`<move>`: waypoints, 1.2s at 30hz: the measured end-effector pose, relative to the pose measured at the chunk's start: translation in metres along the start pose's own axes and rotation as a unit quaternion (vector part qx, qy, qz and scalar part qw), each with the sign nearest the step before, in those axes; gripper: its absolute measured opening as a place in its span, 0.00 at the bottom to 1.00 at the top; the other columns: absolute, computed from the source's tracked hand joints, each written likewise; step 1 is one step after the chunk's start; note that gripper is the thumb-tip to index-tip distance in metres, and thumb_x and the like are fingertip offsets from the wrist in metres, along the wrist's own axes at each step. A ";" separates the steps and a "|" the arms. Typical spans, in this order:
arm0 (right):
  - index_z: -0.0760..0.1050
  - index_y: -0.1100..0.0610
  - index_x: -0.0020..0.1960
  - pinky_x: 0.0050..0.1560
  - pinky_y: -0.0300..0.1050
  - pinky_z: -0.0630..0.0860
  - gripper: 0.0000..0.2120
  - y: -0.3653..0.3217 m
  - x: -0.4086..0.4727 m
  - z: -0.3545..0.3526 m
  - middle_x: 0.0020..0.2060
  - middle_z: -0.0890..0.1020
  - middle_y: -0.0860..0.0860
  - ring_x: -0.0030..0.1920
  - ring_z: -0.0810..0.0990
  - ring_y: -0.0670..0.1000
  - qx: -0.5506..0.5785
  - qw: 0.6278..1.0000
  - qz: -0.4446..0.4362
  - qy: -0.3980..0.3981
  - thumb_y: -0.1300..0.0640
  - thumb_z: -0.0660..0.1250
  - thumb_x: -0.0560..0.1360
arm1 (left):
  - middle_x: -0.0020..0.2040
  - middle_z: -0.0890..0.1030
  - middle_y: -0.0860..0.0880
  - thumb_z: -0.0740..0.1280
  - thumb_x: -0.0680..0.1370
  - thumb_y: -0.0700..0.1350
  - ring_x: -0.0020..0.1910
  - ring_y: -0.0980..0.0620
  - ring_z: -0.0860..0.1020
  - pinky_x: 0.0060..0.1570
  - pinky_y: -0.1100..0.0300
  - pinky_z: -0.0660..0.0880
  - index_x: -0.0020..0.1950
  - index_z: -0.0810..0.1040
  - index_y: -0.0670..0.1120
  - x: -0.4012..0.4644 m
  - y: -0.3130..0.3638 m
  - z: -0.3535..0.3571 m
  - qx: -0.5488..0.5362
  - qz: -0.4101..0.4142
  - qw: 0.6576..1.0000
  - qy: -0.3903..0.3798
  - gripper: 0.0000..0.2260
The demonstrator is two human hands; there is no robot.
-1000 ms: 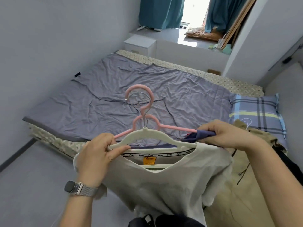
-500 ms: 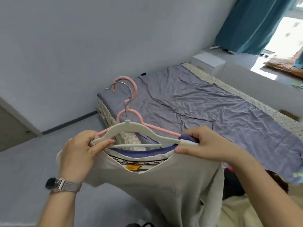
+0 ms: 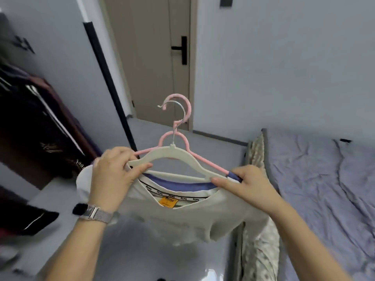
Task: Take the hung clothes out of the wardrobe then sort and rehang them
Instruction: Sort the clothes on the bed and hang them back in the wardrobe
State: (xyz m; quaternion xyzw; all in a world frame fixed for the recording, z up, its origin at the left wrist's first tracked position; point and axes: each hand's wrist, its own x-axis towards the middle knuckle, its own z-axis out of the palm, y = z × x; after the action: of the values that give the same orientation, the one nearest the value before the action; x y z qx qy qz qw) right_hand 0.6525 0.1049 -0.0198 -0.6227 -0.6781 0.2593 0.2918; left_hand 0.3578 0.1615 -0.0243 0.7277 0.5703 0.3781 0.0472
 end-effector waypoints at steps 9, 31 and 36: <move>0.55 0.55 0.28 0.30 0.43 0.52 0.30 -0.077 0.122 0.145 0.26 0.56 0.49 0.30 0.55 0.47 0.074 0.995 -0.018 -0.070 0.39 0.70 0.70 | 0.44 0.83 0.53 0.65 0.77 0.42 0.46 0.54 0.80 0.42 0.68 0.76 0.47 0.79 0.50 -0.019 -0.079 -0.005 -0.309 -0.357 0.880 0.051 0.05; 0.77 0.54 0.43 0.41 0.32 0.69 0.12 -0.280 0.355 0.376 0.32 0.78 0.40 0.37 0.75 0.39 0.302 0.869 -0.089 -0.381 0.49 0.61 0.79 | 0.28 0.73 0.50 0.65 0.77 0.44 0.29 0.54 0.72 0.34 0.60 0.68 0.35 0.75 0.44 0.132 -0.335 -0.087 -0.311 -0.535 0.749 0.236 0.11; 0.75 0.53 0.45 0.40 0.43 0.71 0.12 -0.323 0.413 0.413 0.31 0.76 0.46 0.33 0.71 0.42 0.189 0.884 -0.210 -0.372 0.49 0.57 0.80 | 0.30 0.77 0.49 0.66 0.73 0.40 0.35 0.50 0.73 0.42 0.56 0.69 0.35 0.77 0.41 0.140 -0.391 -0.124 -0.309 -0.553 0.693 0.343 0.07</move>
State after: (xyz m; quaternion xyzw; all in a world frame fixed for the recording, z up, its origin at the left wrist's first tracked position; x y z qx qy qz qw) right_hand 0.1091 0.4917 -0.0463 -0.2561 -0.7901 0.5278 0.1776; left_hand -0.0187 0.3725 -0.0624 0.0450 0.6974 0.6617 0.2716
